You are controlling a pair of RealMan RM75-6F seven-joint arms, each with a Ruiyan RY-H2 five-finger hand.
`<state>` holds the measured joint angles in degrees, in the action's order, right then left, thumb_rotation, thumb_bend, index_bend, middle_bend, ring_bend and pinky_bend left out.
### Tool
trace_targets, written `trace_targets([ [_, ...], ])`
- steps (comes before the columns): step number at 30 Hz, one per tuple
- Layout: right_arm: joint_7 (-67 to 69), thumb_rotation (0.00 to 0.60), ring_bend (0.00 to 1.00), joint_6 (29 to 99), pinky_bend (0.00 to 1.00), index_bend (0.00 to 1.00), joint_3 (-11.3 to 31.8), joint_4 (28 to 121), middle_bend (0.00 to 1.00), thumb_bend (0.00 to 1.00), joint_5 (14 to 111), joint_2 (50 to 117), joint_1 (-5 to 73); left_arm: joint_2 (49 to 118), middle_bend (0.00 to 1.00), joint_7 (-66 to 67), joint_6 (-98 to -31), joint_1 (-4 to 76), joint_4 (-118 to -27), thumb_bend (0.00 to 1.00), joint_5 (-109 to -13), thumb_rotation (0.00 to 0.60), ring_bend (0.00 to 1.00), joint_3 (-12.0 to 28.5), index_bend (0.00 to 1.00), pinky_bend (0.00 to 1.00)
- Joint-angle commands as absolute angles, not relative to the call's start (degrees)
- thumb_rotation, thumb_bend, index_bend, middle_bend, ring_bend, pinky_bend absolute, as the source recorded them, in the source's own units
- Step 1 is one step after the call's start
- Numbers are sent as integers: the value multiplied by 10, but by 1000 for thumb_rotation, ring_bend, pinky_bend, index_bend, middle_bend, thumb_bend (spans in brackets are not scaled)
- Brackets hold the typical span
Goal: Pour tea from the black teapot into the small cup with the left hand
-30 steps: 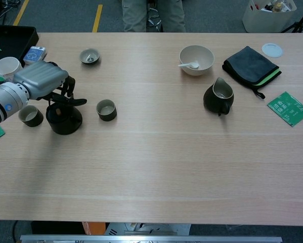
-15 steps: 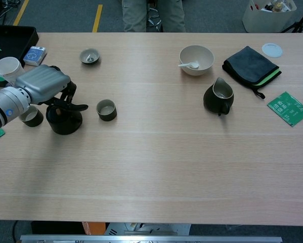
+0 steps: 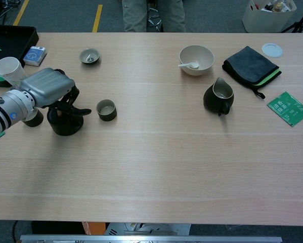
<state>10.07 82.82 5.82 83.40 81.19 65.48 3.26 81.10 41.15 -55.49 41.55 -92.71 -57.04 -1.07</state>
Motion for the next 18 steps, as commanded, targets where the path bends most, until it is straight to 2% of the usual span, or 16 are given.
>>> trace_targets([
  [1,101,600,127,828,143,176,58,834,198,7,811,655,33,812,707,414,-554,417,-927,114,-570,45,527,-11,652,182],
  [12,103,600,127,829,142,177,59,833,199,7,811,654,31,814,794,416,-548,420,-923,114,-575,62,602,-20,720,182],
  [18,102,600,127,833,142,177,60,836,198,7,812,653,30,811,901,424,-547,423,-926,114,-579,71,693,-24,815,182],
])
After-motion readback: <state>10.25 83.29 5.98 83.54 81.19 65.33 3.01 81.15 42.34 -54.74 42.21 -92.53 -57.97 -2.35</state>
